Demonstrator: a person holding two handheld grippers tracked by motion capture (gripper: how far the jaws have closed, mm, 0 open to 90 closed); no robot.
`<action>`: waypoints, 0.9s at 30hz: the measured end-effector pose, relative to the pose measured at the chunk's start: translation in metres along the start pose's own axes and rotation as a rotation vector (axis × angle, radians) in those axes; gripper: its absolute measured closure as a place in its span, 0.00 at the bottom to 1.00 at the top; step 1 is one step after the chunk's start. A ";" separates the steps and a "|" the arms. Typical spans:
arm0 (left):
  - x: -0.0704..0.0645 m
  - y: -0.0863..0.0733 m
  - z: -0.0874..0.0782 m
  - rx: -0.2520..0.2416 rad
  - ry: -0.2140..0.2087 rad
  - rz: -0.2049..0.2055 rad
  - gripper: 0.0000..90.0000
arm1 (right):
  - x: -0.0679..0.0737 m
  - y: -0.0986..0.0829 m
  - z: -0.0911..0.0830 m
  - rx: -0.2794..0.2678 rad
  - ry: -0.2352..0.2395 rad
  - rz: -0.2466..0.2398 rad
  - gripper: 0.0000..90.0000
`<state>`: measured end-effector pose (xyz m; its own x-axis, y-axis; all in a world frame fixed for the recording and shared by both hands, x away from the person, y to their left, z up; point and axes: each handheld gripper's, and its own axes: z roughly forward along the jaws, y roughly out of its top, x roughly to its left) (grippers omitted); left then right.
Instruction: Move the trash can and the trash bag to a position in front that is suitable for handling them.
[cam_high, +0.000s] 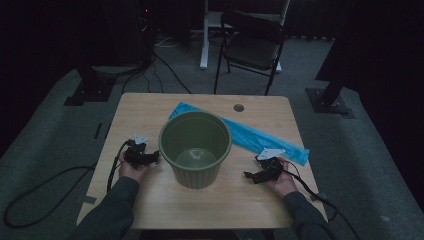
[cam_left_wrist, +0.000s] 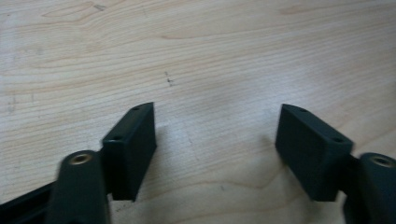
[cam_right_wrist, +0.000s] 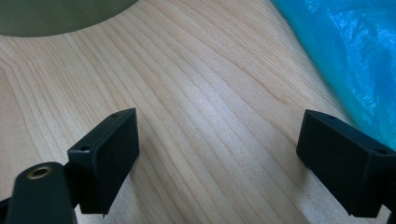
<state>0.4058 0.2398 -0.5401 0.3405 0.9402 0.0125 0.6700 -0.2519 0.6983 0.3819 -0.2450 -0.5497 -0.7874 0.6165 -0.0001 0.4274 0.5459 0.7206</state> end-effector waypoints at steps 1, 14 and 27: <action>-0.001 0.001 0.000 0.008 0.002 -0.003 0.37 | 0.000 0.000 0.000 0.000 0.000 0.000 0.14; -0.002 0.004 -0.013 0.051 -0.102 0.015 0.62 | 0.008 0.012 -0.008 0.025 0.004 0.015 0.59; -0.027 0.012 -0.037 -0.052 -0.199 0.094 0.62 | 0.025 0.047 -0.018 -0.015 0.026 -0.023 0.75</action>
<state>0.3798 0.2200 -0.5054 0.5266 0.8481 -0.0590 0.5964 -0.3191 0.7365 0.3743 -0.2137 -0.5036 -0.8079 0.5893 0.0010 0.4027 0.5509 0.7310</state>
